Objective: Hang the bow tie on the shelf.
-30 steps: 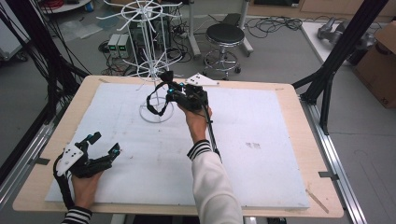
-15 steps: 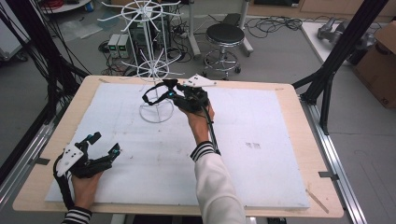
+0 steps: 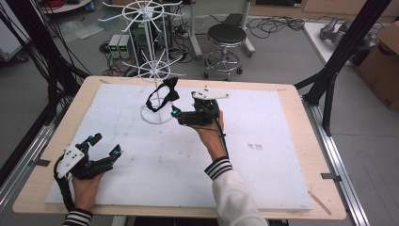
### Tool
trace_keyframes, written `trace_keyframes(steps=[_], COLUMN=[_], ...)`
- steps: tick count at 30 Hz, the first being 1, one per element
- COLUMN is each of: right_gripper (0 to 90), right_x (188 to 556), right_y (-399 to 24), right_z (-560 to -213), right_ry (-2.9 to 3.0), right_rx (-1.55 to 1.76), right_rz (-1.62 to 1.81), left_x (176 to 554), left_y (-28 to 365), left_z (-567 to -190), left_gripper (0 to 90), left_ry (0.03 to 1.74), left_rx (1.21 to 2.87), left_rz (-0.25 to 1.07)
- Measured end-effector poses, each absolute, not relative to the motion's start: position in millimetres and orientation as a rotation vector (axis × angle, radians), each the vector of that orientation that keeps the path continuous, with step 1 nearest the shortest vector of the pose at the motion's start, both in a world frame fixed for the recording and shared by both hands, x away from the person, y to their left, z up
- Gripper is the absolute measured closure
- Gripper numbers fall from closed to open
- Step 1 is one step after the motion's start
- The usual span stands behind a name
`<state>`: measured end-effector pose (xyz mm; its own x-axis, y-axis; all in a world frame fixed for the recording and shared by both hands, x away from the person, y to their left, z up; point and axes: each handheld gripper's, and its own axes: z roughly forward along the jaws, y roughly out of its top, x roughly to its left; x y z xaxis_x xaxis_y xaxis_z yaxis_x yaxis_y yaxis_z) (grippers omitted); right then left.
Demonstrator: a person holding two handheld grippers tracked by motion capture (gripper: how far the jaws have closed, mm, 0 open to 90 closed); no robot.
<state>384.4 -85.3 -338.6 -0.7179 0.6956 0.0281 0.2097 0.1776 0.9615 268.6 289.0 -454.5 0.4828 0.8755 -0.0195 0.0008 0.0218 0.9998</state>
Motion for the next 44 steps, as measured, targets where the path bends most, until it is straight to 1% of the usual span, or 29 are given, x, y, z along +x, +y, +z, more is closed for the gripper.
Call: trace_keyframes(steps=[4,5,6,11,16,20,26,33,44], right_gripper=[9.4,4.0,0.5,0.5,0.5,0.4,0.5,0.5,0.5], right_x=[362,357,351,318,277,257,247,247,243], right_y=[-109,-116,-123,-165,-210,-236,-262,-278,-284], right_z=[-341,-343,-345,-357,-379,-398,-424,-448,-453], right_ry=[2.042,2.048,2.047,1.997,1.900,1.857,1.791,1.666,1.575], right_rx=[0.824,0.819,0.831,0.818,0.839,0.860,0.931,1.031,1.014], right_rz=[1.585,1.589,1.591,1.583,1.549,1.548,1.485,1.459,1.497], left_x=[269,269,269,269,268,268,268,268,267], left_y=[289,289,289,289,289,289,289,289,289], left_z=[-454,-454,-454,-455,-455,-455,-455,-455,-455], left_gripper=[15.0,15.0,15.0,15.0,15.0,15.0,15.0,15.0,15.0], left_ry=[0.841,0.842,0.842,0.839,0.837,0.834,0.830,0.835,0.833], left_rx=[1.386,1.386,1.386,1.384,1.387,1.388,1.382,1.385,1.380], left_rz=[0.818,0.818,0.818,0.818,0.821,0.823,0.826,0.824,0.827])
